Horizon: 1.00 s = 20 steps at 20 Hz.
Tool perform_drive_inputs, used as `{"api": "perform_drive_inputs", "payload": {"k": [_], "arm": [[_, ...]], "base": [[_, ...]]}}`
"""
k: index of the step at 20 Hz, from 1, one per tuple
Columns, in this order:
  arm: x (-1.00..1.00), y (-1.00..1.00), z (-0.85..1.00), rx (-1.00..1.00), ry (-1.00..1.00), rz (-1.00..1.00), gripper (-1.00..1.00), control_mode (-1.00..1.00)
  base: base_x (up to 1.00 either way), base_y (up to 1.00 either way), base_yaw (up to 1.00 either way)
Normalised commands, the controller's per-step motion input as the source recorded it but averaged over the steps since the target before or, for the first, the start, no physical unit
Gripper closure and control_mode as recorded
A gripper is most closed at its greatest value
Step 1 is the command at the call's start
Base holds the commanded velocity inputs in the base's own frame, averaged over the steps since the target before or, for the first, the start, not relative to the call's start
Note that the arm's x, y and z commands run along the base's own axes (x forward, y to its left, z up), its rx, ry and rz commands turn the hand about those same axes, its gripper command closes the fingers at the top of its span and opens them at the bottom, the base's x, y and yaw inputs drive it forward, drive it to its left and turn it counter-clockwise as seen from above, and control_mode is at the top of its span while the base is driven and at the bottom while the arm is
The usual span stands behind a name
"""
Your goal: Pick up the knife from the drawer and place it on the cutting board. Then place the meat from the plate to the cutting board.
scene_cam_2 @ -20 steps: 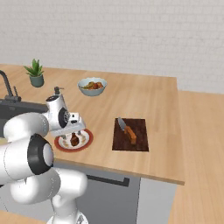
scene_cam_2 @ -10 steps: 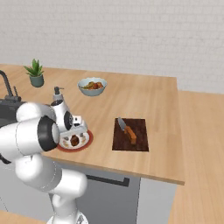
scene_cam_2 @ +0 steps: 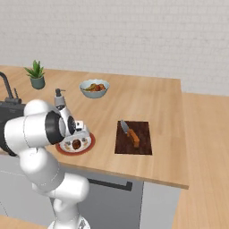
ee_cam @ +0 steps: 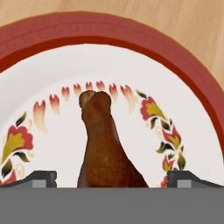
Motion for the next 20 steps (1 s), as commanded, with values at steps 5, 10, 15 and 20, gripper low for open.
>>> {"api": "perform_drive_inputs", "payload": {"k": [5, 10, 15, 20], "arm": [[0.01, -0.1, -0.03, 0.03, 0.0, 0.0, 1.0, -1.0], [-0.1, -0.09, 0.11, 0.02, 0.0, 0.0, 1.0, -1.0], [-0.41, -0.36, 0.72, 0.0, -0.04, 0.0, 1.0, -1.0], [-0.08, -0.81, 0.61, 0.0, -0.02, 0.0, 1.0, -1.0]], "base": [[0.0, 0.0, 0.0], [0.0, 0.0, 0.0], [0.0, 0.0, 0.0], [0.0, 0.0, 0.0]]}}
